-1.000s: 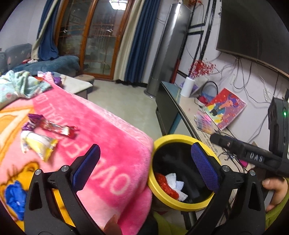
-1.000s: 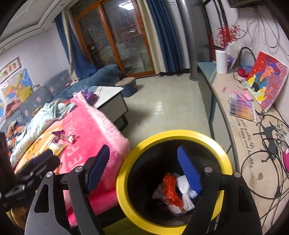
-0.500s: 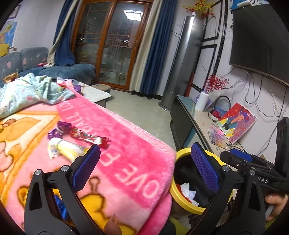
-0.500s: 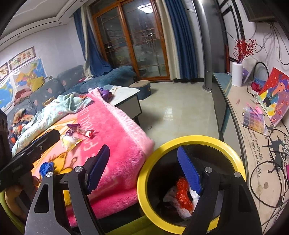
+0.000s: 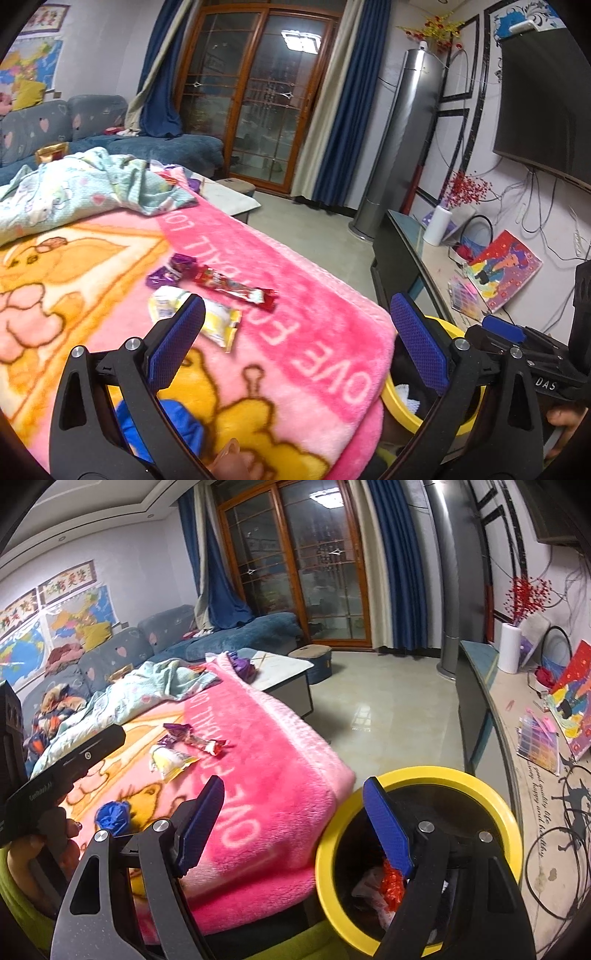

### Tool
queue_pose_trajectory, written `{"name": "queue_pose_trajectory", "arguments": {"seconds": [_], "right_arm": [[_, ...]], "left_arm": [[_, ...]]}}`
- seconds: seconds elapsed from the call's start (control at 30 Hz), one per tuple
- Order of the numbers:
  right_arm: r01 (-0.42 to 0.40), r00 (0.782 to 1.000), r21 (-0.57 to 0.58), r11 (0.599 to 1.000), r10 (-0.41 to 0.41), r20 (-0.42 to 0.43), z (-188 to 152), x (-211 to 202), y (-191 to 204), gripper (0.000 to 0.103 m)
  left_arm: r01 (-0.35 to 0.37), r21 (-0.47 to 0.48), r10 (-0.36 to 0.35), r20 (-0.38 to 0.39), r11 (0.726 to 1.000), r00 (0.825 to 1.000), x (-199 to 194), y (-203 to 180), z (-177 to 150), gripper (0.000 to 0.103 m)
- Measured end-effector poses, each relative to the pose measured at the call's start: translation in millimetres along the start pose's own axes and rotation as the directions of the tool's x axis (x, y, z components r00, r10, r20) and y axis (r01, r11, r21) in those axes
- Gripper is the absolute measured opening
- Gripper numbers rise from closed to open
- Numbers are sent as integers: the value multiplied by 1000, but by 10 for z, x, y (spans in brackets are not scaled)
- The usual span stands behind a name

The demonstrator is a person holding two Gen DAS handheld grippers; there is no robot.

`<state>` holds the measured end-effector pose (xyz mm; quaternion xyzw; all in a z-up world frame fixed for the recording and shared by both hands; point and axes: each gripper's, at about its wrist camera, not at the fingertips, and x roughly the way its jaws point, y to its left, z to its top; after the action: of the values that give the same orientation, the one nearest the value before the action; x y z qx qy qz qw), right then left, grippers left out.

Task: Collect trash
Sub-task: 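Move both open tools back over the remaining trash on the blanket, then grasp the blue plastic bag with the left tool while the right tool grasps the yellow snack wrapper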

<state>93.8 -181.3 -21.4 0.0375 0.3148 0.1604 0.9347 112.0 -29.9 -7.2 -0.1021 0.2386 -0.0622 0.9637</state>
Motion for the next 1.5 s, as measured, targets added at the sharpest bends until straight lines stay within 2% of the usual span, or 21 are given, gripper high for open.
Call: {"name": "queue_pose_trajectory", "arguments": {"seconds": [0.27,0.77,0.93,1.13,1.33,1.4,1.5], "right_arm": [[-59,998,-61,996,58,-20,51,189,337,75],[-138,988,-83,987,131,-79,244,724,759,75],[-163,981,-79,983,153,-120,295,961,885,75],[-214,966,-84,973,198,-166,341,1249,1070,74],[-264,946,-133,955,230,-229,312,1524,1317,72],[-276,939,-152,949,233,-251,280,1607,1392,70],[-285,931,-191,939,223,-289,228,1751,1511,67]], "left_arm": [[-53,-43,53,8,998,999,-101,312,13,92],[-121,-83,120,-23,989,993,-243,774,-66,92],[-124,-87,119,-62,988,991,-258,904,-176,92],[-93,-82,81,-135,992,988,-236,932,-374,92],[-54,-57,40,-222,997,974,-151,860,-576,92],[-47,-55,32,-240,997,970,-115,857,-603,84],[-47,-49,32,-270,998,962,-62,841,-654,78]]}}
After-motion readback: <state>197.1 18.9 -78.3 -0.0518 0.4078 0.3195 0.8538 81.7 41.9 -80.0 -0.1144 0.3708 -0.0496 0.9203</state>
